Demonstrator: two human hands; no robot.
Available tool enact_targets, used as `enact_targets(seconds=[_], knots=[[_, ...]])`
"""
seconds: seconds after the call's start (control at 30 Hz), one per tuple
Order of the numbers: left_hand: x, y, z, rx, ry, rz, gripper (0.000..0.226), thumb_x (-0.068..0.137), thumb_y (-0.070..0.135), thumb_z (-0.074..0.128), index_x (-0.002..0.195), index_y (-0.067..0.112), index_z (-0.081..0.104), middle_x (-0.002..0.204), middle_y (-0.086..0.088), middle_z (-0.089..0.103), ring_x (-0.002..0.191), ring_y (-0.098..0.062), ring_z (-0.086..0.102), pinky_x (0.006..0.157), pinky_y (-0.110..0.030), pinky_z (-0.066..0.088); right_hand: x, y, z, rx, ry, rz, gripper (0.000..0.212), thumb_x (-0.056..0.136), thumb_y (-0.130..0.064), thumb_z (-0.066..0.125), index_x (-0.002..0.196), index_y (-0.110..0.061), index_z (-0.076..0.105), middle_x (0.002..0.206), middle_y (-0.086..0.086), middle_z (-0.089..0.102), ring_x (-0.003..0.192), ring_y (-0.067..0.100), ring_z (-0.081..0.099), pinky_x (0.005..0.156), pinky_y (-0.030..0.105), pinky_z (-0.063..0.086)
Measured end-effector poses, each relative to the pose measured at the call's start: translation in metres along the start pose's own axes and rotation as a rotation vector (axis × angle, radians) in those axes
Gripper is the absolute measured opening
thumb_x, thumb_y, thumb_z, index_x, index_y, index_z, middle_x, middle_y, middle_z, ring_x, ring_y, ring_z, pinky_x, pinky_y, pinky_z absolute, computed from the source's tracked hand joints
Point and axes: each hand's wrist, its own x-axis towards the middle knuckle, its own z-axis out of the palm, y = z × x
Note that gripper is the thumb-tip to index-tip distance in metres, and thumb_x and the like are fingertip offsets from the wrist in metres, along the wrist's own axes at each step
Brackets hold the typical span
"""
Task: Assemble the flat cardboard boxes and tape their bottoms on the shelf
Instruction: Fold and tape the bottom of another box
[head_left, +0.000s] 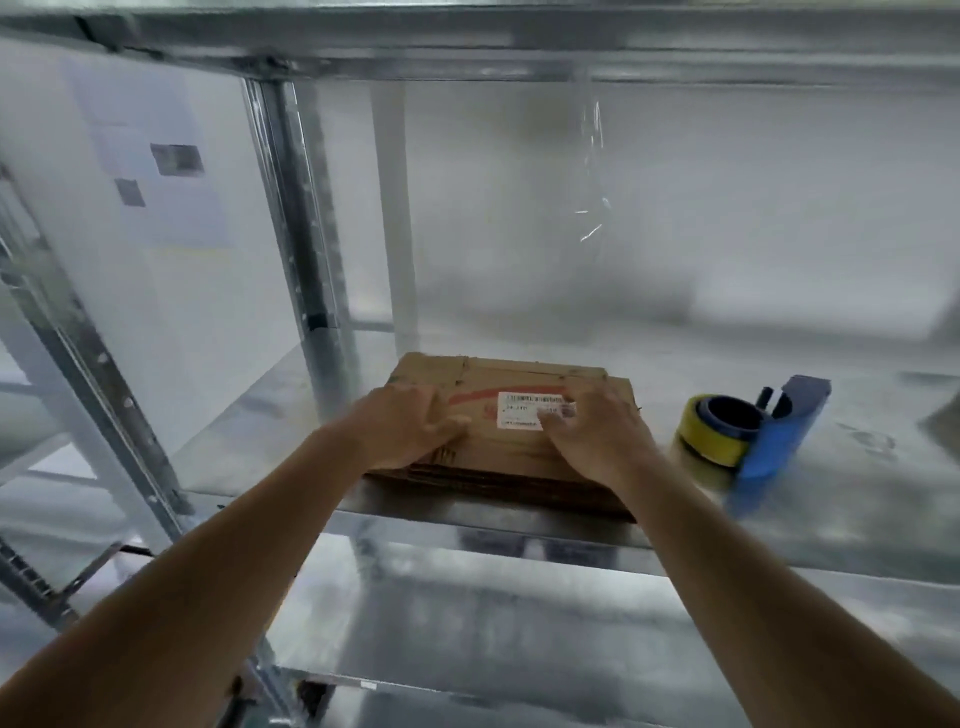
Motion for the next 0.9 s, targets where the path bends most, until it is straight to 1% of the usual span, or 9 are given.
enact_targets(seconds=[0.13,0.2,0.3,0.37,0.43,0.57,0.73,0.83,0.9], knots=[[0.004,0.002,0.001,-0.059,0.051,0.047,0.104,0.068,0.105,0.023,0.147,0.041,0.045,0.138,0.005,0.055,0.112,-0.017,0.059,0.094,-0.032,0.051,-0.004,-0.002,-0.003,0.052,0.035,-0.014,0.044,0.101,-0.049,0.059,0.128,-0.017,0.068,0.126,0.001,0.069,0.107,0.019,0.062,0.078,0.025,0.05],[-0.005,0.012,-0.007,-0.121,0.064,0.054,0.1,0.072,0.101,0.036,0.149,0.038,0.045,0.139,0.005,0.052,0.115,-0.017,0.056,0.096,-0.033,0.05,-0.006,-0.002,-0.006,0.064,0.051,-0.029,0.046,0.098,-0.054,0.061,0.126,-0.019,0.069,0.123,-0.001,0.07,0.104,0.017,0.061,0.073,0.022,0.05],[-0.018,0.019,-0.018,-0.285,0.063,0.01,0.077,0.08,0.074,0.068,0.14,0.03,0.047,0.122,0.007,0.052,0.114,-0.017,0.049,0.097,-0.033,0.045,-0.014,0.002,-0.012,0.075,0.104,-0.03,0.056,0.091,-0.064,0.062,0.131,-0.025,0.063,0.121,0.001,0.061,0.112,0.021,0.057,0.086,0.032,0.054],[-0.023,0.017,-0.024,-0.394,0.024,0.028,0.083,0.068,0.064,0.086,0.135,0.034,0.047,0.119,0.01,0.062,0.114,-0.014,0.057,0.099,-0.032,0.048,-0.022,0.007,-0.018,0.095,0.146,0.004,0.07,0.087,-0.072,0.062,0.142,-0.031,0.051,0.127,0.005,0.052,0.118,0.029,0.056,0.1,0.045,0.053],[-0.03,0.015,-0.031,-0.46,0.007,0.037,0.092,0.056,0.055,0.097,0.131,0.041,0.045,0.116,0.012,0.066,0.111,-0.011,0.061,0.102,-0.037,0.052,-0.027,0.013,-0.024,0.155,0.198,0.042,0.079,0.083,-0.076,0.063,0.148,-0.037,0.038,0.133,0.008,0.045,0.121,0.033,0.054,0.101,0.047,0.052],[-0.042,0.03,-0.039,-0.701,-0.019,0.061,0.081,0.065,0.043,0.095,0.132,0.041,0.049,0.116,0.011,0.072,0.105,-0.012,0.07,0.095,-0.037,0.058,-0.036,0.016,-0.036,0.298,0.246,0.012,0.086,0.078,-0.079,0.068,0.148,-0.041,0.035,0.135,0.005,0.046,0.126,0.029,0.052,0.104,0.05,0.051],[-0.061,0.062,-0.048,-0.855,0.085,0.202,0.06,0.086,0.011,0.081,0.125,0.043,0.048,0.108,0.012,0.069,0.087,0.011,0.069,0.069,-0.011,0.056,-0.048,0.017,-0.047,0.384,0.284,-0.048,0.094,0.073,-0.079,0.072,0.149,-0.043,0.029,0.136,0.001,0.049,0.129,0.029,0.051,0.107,0.055,0.05],[-0.075,0.068,-0.051,-0.911,0.121,0.225,0.097,0.077,0.021,0.092,0.152,0.042,0.034,0.123,0.009,0.067,0.112,-0.005,0.068,0.097,-0.031,0.058,-0.056,0.025,-0.059,0.488,0.341,-0.054,0.094,0.078,-0.073,0.074,0.153,-0.038,0.028,0.14,0.001,0.047,0.128,0.026,0.053,0.105,0.054,0.052],[-0.084,0.069,-0.049,-0.946,0.125,0.274,0.114,0.07,0.028,0.095,0.156,0.051,0.024,0.135,0.005,0.064,0.127,-0.015,0.062,0.104,-0.046,0.055,-0.063,0.03,-0.065,0.593,0.34,-0.031,0.097,0.08,-0.074,0.07,0.157,-0.032,0.028,0.139,0.0,0.046,0.125,0.024,0.056,0.102,0.05,0.055]])
